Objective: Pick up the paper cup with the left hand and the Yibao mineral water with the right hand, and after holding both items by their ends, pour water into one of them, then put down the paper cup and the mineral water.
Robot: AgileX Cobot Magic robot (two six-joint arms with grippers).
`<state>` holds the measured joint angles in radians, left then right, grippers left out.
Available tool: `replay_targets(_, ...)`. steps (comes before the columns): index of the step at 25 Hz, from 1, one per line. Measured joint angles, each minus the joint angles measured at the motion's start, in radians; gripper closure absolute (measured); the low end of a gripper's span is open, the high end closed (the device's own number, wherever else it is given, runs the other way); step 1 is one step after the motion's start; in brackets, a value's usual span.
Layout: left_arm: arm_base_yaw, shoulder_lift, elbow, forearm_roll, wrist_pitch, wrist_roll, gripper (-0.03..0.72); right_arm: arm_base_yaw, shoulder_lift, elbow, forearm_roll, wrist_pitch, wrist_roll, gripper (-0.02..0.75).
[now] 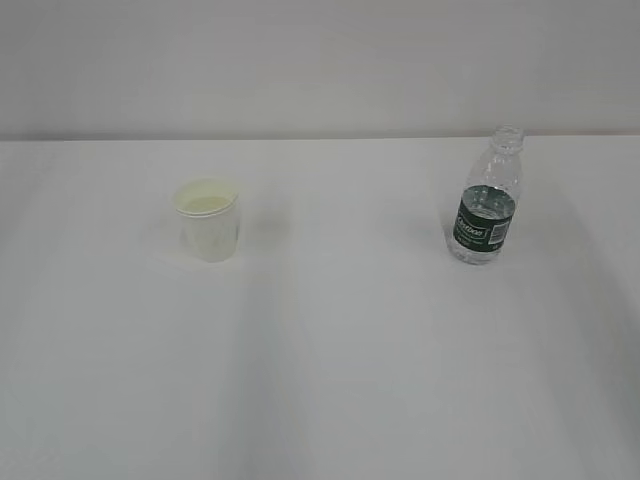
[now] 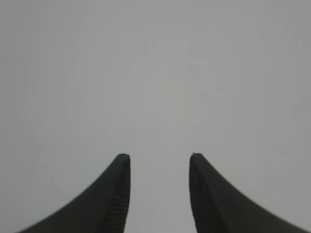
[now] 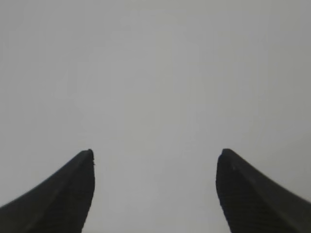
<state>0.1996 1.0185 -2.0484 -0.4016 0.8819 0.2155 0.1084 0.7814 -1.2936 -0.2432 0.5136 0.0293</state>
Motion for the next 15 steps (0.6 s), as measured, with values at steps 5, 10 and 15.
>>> replay_targets(5,0.0,-0.014,0.0,-0.002,0.026,0.0,0.4,0.0,0.049,0.0,0.004,0.0,0.002,0.148)
replay_targets(10,0.0,-0.027,0.0,-0.002,0.047,0.0,0.4,0.0,0.058,0.0,0.037,0.002,0.022,0.148)
replay_targets(15,0.0,-0.027,0.0,-0.002,0.052,0.0,0.4,0.0,0.012,0.0,0.044,-0.012,0.052,0.148)
